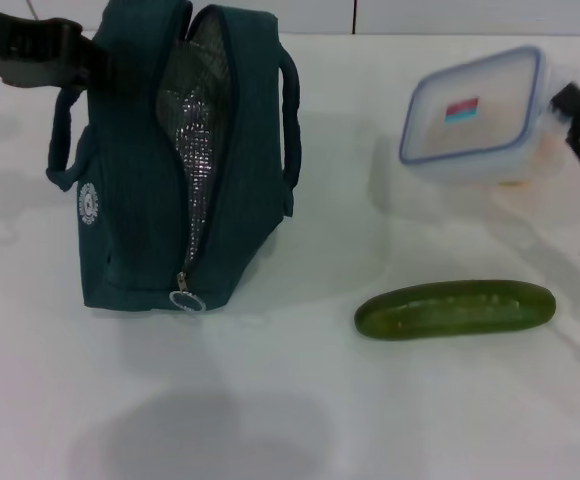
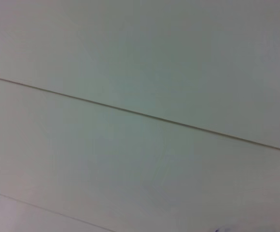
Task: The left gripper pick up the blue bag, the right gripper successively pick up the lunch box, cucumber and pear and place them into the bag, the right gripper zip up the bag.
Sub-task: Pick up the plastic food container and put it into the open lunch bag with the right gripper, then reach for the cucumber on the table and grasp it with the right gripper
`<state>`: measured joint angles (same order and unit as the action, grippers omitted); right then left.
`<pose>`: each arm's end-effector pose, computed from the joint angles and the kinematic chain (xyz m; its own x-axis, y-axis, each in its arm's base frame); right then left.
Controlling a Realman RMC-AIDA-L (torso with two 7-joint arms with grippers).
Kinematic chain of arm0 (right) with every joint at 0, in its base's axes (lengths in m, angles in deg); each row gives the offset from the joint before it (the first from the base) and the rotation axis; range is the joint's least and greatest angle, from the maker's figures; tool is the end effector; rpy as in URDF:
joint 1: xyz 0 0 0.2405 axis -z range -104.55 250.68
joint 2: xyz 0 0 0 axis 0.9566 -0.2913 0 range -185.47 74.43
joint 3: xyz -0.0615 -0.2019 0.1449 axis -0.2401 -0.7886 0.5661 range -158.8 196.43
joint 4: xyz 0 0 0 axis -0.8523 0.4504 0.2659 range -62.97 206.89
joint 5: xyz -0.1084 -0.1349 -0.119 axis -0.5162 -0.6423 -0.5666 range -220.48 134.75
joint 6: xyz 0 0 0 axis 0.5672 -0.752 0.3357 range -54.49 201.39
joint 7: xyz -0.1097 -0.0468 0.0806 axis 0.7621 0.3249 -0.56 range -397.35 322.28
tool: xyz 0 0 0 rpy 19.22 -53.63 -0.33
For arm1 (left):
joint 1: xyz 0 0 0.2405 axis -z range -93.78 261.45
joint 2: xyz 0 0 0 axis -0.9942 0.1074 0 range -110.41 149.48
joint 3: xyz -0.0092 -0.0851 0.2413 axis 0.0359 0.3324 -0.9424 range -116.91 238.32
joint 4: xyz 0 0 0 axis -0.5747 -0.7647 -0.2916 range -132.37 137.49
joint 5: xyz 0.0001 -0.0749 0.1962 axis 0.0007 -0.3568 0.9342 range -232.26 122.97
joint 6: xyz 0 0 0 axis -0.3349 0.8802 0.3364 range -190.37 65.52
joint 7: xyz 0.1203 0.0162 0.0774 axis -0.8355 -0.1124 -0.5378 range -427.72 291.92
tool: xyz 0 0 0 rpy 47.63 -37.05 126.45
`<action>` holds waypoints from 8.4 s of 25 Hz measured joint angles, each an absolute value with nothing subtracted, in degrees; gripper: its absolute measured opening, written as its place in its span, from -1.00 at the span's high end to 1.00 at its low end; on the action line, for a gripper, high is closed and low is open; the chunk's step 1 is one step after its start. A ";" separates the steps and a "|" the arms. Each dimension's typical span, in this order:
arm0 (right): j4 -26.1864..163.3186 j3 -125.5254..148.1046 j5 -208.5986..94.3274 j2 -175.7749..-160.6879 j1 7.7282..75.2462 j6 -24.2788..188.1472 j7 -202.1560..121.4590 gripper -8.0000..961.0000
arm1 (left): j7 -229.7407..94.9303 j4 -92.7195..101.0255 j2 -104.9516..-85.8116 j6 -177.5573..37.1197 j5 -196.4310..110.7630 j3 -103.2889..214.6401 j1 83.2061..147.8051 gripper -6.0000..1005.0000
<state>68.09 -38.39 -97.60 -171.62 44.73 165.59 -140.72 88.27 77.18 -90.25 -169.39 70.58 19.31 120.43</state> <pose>0.2726 0.3116 -0.0011 -0.3068 -0.6004 -0.7385 -0.7009 -0.3825 0.6021 -0.1875 0.3605 0.1424 0.4053 0.8539 0.3266 0.9119 -0.4030 -0.0779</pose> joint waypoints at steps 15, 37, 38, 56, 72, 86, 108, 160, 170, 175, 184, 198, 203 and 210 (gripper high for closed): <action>68.11 -38.40 -92.29 -171.72 39.74 170.63 -142.16 0.81 | 88.28 77.18 -90.73 -169.48 70.59 19.31 121.22 0.90; 67.74 -38.88 -90.85 -171.69 35.11 170.76 -153.25 0.81 | 88.77 75.81 -91.23 -169.48 70.60 17.75 123.09 0.90; 67.45 -38.75 -90.69 -171.66 35.07 171.03 -153.48 0.81 | 88.73 75.80 -91.24 -169.46 70.60 17.75 123.09 0.90; 65.80 -39.01 -89.29 -171.71 28.57 174.96 -156.41 0.82 | 88.54 75.14 -92.11 -169.47 70.18 16.41 125.03 0.90; 68.09 -42.66 -89.87 -171.71 26.07 172.30 -154.96 0.82 | 87.59 72.52 -94.01 -169.18 70.00 14.91 129.12 0.90; 67.46 -52.38 -90.02 -171.71 27.65 163.80 -153.19 0.85 | 86.08 67.48 -93.50 -167.18 66.65 15.37 129.22 0.90; 63.69 -62.39 -89.63 -171.71 27.73 153.30 -153.32 0.88 | 80.98 59.20 -93.49 -163.51 66.62 15.44 128.86 0.90; 51.92 -49.05 -81.15 -161.57 49.40 161.49 -126.32 -0.19 | 79.11 57.64 -92.07 -161.66 67.14 15.44 126.52 0.91; 40.83 -48.93 -101.92 -159.26 51.11 148.12 -119.56 -0.79 | 78.97 57.77 -92.09 -161.61 66.99 15.44 126.55 0.91; 25.92 -48.35 -120.41 -156.25 46.93 150.64 -138.14 -0.79 | 78.93 57.76 -92.09 -161.58 66.99 15.44 126.69 0.91; 21.26 -43.95 -151.11 -154.37 28.98 177.57 -148.59 -0.78 | 78.88 57.76 -92.09 -161.56 67.40 15.45 126.95 0.91; 16.57 -44.83 -180.48 -169.08 24.09 177.21 -138.91 -0.76 | 79.23 57.85 -92.43 -161.67 67.05 15.23 127.37 0.91; 16.49 -48.99 -181.07 -170.43 24.56 173.16 -137.74 -0.75 | 79.27 57.85 -92.42 -161.74 67.03 15.19 127.43 0.91; 16.25 -51.99 -181.13 -170.74 25.54 167.95 -137.22 -0.74 | 79.31 57.85 -92.46 -161.75 67.03 15.09 127.43 0.91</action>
<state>16.25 -51.99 -181.13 -170.74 25.54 167.95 -137.22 79.31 57.85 -92.46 -161.75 67.03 15.09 127.43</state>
